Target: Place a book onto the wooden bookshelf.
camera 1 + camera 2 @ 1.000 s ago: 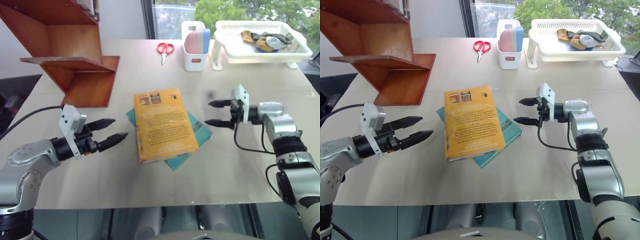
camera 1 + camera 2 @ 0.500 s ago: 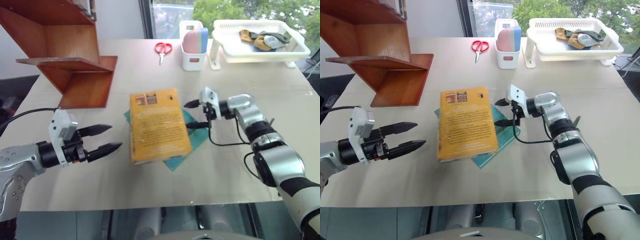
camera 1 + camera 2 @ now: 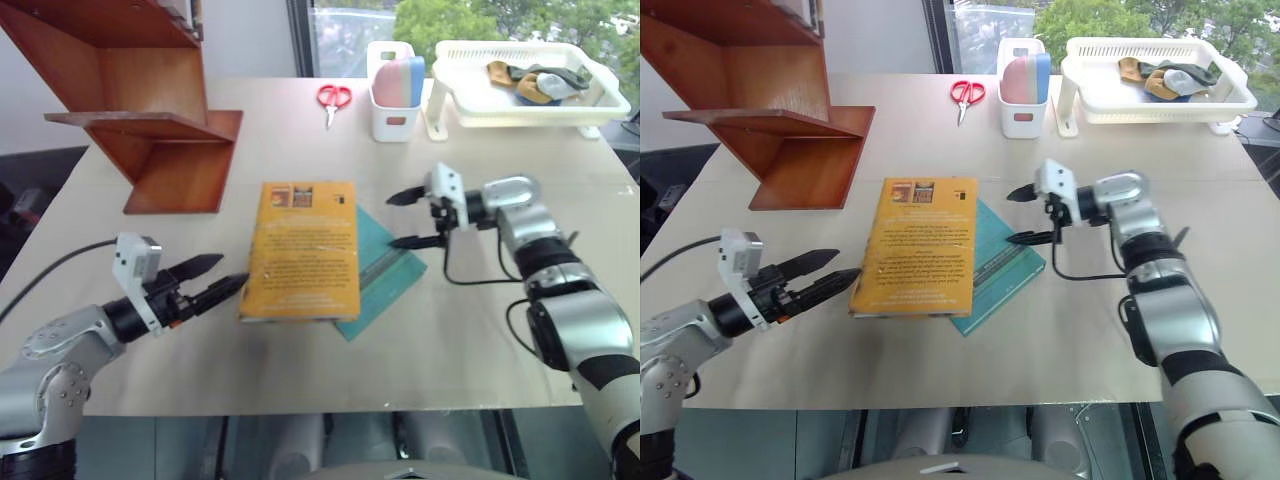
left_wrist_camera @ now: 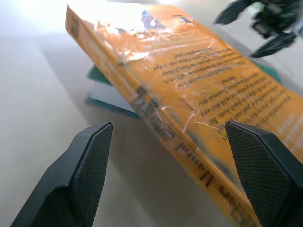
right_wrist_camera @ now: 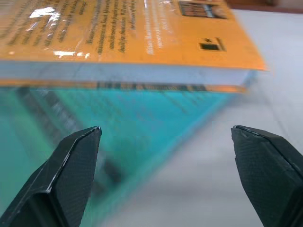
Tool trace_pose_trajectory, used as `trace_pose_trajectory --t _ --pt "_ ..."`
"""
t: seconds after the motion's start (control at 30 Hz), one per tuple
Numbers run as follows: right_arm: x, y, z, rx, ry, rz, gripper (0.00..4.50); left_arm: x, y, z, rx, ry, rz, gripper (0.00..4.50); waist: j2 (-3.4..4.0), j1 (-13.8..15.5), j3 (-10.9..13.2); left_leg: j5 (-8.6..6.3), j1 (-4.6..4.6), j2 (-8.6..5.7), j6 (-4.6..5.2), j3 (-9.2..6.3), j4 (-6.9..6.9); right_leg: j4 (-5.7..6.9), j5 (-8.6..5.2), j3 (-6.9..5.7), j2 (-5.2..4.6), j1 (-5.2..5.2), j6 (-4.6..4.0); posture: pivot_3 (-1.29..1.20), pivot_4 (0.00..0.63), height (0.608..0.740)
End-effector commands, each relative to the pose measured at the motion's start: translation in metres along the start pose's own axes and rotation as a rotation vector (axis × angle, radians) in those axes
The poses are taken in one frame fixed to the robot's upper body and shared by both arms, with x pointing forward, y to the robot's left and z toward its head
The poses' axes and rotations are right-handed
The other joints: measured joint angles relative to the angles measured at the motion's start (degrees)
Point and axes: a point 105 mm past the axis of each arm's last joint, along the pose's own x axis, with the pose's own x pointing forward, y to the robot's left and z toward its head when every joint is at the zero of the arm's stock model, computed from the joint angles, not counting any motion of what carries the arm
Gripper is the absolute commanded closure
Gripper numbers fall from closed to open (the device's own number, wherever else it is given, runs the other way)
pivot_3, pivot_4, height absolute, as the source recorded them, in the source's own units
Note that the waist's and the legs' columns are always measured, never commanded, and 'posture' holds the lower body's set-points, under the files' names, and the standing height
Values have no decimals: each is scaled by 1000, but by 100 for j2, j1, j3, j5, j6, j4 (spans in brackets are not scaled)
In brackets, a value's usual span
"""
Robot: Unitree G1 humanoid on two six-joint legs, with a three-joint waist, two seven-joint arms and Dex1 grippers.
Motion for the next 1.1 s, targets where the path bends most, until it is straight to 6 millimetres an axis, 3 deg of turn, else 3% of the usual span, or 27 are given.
trace_pose_trajectory --t 0.03,0.2,0.37,0.53,0.63,0.8,0.87,1.1 --pt "-36 16 26 -18 -51 12 0 8 9 0 -135 -32 -13 518 2 0 1 0 -2 1 0 0 0 -1 0 0 0 0 -1 0 150 740" --pt "-68 53 49 28 -55 16 0 28 12 -6 -299 -25 -94 518 3 -27 3 0 -2 -1 1 5 2 0 -1 6 0 -1 0 0 150 740" --pt "-86 91 82 148 -153 40 0 48 13 -8 -399 -16 -163 518 2 -16 2 0 2 6 1 -1 8 1 -1 1 8 6 0 0 150 740" --pt "-97 106 91 228 -203 -44 0 59 17 -11 -451 -8 -181 518 -6 11 -1 0 2 0 2 -2 14 -3 -1 0 1 14 0 0 150 740" --pt "-101 108 88 249 -201 -98 0 61 18 -11 -476 -21 -189 1250 -7 23 -2 0 3 0 2 -5 14 -3 -1 -4 1 17 0 0 150 740" --pt "-102 109 89 255 -202 -132 0 61 16 -4 -504 -58 -214 3394 -8 25 -2 0 4 0 2 -3 16 -2 -1 -2 2 17 0 0 150 740" --pt "-102 108 87 253 -193 -135 0 56 12 -1 -507 -66 -225 3888 -9 35 -1 0 1 0 3 -5 17 -4 -1 -4 2 17 1 0 150 740" --pt "-100 99 86 235 -187 -131 0 32 -13 6 -503 -98 -261 4221 -10 25 -1 0 0 2 3 -6 15 -10 -1 -3 -2 18 1 0 150 740"
